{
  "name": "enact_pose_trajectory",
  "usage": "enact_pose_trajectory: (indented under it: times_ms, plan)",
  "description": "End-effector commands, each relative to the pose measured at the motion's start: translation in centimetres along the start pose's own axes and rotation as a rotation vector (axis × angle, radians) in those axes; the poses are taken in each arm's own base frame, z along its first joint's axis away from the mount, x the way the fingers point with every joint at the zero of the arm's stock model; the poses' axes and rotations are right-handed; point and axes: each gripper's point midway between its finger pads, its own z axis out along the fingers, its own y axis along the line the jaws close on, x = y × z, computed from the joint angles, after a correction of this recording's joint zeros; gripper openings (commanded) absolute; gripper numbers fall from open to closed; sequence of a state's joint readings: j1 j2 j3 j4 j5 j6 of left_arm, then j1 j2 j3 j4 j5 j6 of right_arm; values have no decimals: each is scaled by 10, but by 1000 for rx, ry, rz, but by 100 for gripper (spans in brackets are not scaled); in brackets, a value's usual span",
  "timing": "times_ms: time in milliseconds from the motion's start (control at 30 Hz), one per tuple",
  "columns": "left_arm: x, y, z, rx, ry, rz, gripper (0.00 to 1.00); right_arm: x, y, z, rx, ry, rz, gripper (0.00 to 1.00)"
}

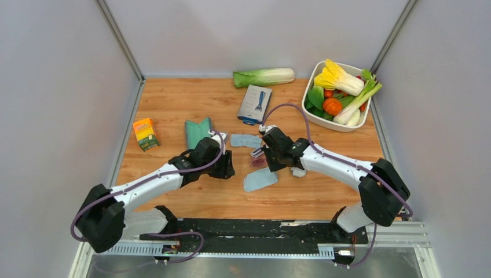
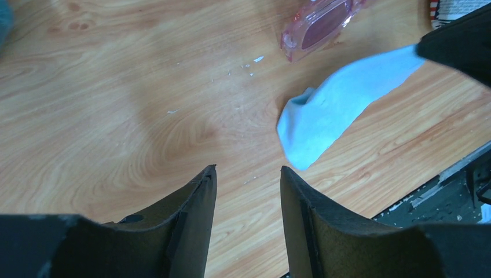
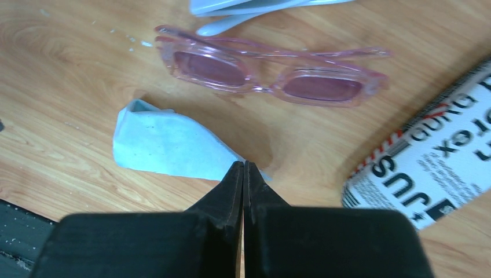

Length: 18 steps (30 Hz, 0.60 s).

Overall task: Organize the sunglasses
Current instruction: Pick up the glasses cleaning cloth from the center of the board.

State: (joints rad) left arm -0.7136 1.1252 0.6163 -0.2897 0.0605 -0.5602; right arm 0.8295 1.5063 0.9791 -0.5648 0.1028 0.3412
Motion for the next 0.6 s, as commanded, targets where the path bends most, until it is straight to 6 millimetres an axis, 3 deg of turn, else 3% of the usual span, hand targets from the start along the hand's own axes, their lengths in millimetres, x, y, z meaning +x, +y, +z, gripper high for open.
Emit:
enact_pose_trajectory:
  times_ms: [0, 267, 567]
  plan:
    - [-19, -21, 19, 88, -9, 71, 53, -3, -20, -11, 28, -1, 10, 0]
    - [-56, -63, 40, 238, -129, 277, 54, -6, -27, -16, 49, -18, 3, 0]
    - [-60, -87, 51, 384, -155, 514, 58, -5, -27, -29, 40, -26, -5, 0]
